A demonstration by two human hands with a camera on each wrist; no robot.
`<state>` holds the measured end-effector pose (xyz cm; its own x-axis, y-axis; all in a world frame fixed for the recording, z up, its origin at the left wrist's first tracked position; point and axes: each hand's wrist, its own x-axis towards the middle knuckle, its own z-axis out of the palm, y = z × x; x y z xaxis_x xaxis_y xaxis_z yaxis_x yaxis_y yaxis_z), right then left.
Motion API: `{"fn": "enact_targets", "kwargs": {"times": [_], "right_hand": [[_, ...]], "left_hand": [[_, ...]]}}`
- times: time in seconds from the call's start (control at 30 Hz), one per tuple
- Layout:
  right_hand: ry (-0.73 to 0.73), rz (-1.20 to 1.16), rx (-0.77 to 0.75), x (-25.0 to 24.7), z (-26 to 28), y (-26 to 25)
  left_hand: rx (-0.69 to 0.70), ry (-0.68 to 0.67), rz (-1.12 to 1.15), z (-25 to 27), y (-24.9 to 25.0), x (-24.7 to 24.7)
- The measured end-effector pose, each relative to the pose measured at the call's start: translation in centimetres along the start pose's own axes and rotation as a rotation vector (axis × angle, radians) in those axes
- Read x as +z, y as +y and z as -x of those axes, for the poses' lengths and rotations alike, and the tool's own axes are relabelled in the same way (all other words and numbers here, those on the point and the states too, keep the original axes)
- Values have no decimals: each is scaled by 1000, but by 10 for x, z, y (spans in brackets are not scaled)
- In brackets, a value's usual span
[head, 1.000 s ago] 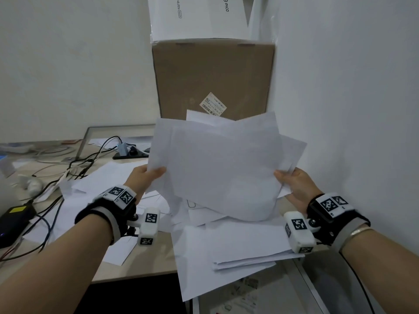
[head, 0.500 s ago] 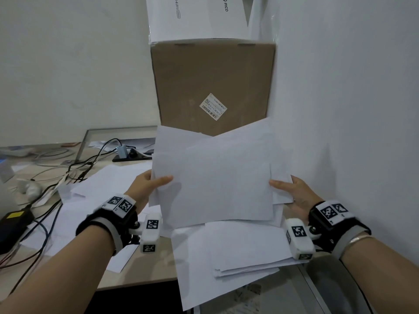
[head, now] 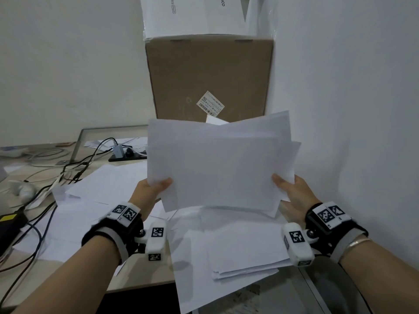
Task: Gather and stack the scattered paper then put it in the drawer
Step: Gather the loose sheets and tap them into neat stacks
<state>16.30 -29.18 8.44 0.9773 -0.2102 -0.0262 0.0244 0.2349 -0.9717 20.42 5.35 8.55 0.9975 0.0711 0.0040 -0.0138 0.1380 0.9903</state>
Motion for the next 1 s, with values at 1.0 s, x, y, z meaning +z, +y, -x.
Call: {"fn": "enact_targets", "kwargs": {"times": [1.0], "right_hand": [[-126,14,5,-23,2,1]], "left_hand": [[-19,-326,-139,-2,-7,17]]}}
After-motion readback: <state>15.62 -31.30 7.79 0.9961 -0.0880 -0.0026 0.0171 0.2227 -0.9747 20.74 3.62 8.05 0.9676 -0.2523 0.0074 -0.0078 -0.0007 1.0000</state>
